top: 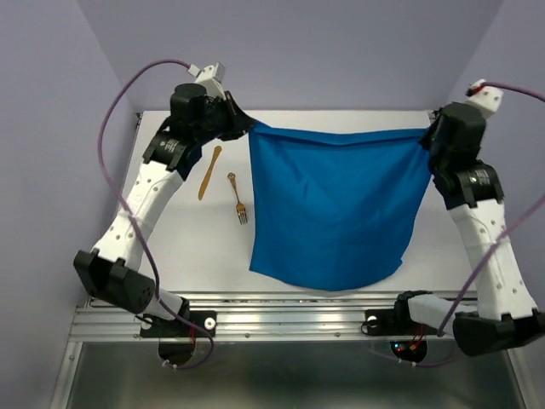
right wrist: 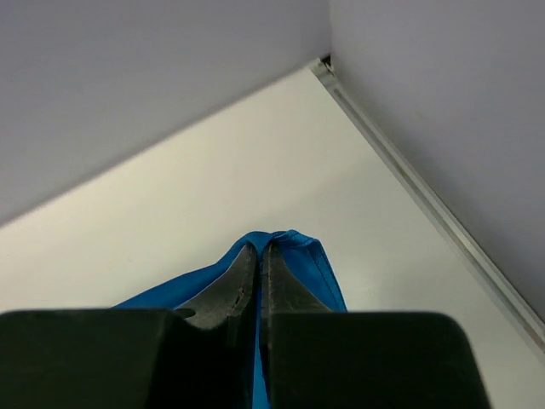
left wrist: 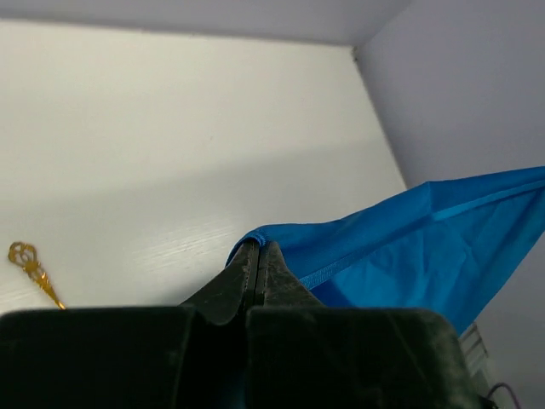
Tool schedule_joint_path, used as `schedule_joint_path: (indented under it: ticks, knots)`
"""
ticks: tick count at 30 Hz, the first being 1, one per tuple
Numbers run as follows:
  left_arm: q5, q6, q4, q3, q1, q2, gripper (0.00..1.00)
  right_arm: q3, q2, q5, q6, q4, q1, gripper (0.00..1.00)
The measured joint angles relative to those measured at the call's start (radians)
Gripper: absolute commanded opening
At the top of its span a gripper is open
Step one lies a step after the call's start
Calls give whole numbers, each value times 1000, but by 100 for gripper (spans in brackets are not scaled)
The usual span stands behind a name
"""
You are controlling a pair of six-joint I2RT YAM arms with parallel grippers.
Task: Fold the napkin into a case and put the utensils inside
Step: Flatten out the crumpled napkin at the center of the board.
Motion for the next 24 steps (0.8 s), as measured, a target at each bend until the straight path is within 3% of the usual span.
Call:
schedule_joint_path:
  ticks: [6, 12, 19, 24]
  knots:
    - [-22, 7, 51, -72, 33, 261, 0, -143, 270, 32, -37, 120, 0, 1]
    - [-26, 17, 63, 8, 73, 538, 0, -149, 553, 14, -48, 243, -7, 1]
    - [-11, 28, 43, 290, 115, 818, 0, 80, 903, -55, -49, 319, -47, 1]
    - [20, 24, 11, 534, 155, 974, 0, 288, 1069, -105, -48, 345, -70, 1]
